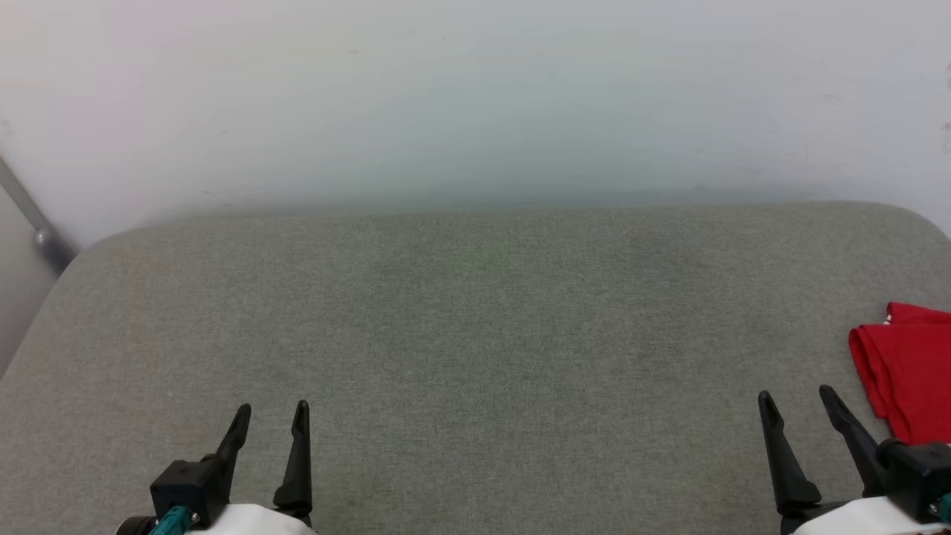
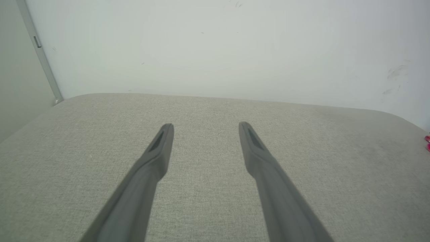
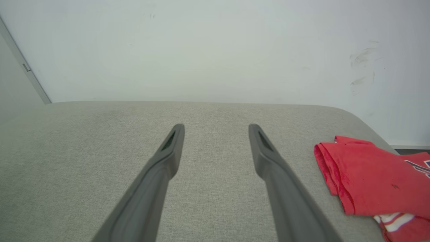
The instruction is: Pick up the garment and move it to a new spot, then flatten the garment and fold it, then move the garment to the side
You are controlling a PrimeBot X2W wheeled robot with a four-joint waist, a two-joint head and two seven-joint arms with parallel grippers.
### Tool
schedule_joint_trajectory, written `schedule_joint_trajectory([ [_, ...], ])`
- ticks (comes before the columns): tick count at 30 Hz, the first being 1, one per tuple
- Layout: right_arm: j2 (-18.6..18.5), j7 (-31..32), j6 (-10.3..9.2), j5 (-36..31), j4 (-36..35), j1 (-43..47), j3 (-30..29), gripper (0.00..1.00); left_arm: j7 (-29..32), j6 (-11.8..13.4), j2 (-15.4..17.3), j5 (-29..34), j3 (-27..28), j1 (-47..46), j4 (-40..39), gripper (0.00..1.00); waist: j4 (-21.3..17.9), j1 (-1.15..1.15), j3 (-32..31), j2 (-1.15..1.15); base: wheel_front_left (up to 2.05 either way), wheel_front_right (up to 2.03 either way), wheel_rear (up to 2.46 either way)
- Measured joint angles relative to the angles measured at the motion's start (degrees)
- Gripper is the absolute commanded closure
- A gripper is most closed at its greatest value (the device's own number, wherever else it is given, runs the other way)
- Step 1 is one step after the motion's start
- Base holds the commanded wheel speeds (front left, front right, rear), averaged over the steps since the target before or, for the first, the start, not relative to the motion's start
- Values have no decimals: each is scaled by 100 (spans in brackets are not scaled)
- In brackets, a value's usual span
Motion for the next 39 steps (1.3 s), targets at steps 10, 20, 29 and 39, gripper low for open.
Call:
schedule_joint_trajectory([
  [10,2,4,0,112,23,1,37,0,-14,-48,-23,-1,42,-28,49,0,23,0,-4,0,0,0,0],
  [20,0,-9,0,747,379,23,78,100,147,-183,-246,-452,129,115,260,100,32,1,15,0,0,0,0],
  [29,-45,-57,0,1796,686,-164,101,100,371,-415,-439,-1151,433,34,383,100,38,1,39,0,0,0,0],
  [39,-86,-79,0,2824,972,-376,115,100,597,-665,-641,-1844,748,-89,506,100,46,1,67,0,0,0,0],
])
